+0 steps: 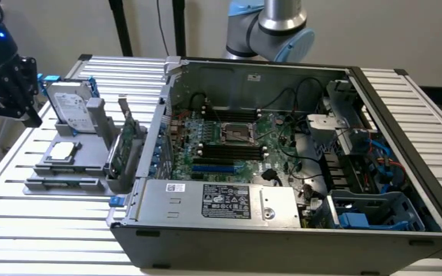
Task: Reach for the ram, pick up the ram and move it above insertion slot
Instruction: 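Pick up the ram and move it above insertion slot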
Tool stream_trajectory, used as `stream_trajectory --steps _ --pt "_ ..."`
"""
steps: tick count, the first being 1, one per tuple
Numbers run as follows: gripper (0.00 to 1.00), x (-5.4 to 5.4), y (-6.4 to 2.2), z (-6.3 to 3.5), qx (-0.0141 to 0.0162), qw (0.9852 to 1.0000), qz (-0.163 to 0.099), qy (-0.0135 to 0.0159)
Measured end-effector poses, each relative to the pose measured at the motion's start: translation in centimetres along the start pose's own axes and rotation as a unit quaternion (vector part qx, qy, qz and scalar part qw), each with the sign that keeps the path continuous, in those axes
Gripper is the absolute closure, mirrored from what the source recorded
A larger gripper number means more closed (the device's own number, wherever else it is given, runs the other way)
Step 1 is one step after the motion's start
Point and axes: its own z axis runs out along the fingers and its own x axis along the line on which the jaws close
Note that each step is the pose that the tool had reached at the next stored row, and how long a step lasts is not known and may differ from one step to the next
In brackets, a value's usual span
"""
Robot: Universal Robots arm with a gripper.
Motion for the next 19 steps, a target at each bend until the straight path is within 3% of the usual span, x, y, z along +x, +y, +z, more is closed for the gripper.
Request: stream_trajectory --steps 7,9,12,14,15,19 --pt "0.88 0.2 0.00 0.02 0.0000 1.0000 -0.009 -0.0005" --pt "0.83 0.3 0.01 0.10 0.0001 1.0000 -0.009 -0.0010" --pt "0.64 0.4 0.01 0.48 0.0000 1.0000 -0.009 -0.0012" --pt "0.64 0.4 0.01 0.84 0.0000 1.0000 -0.009 -0.0013" --pt "0.58 0.5 0.01 1.02 0.0000 1.0000 -0.009 -0.0013" --pt "0.58 0.7 0.02 1.76 0.0000 1.0000 -0.009 -0.0013"
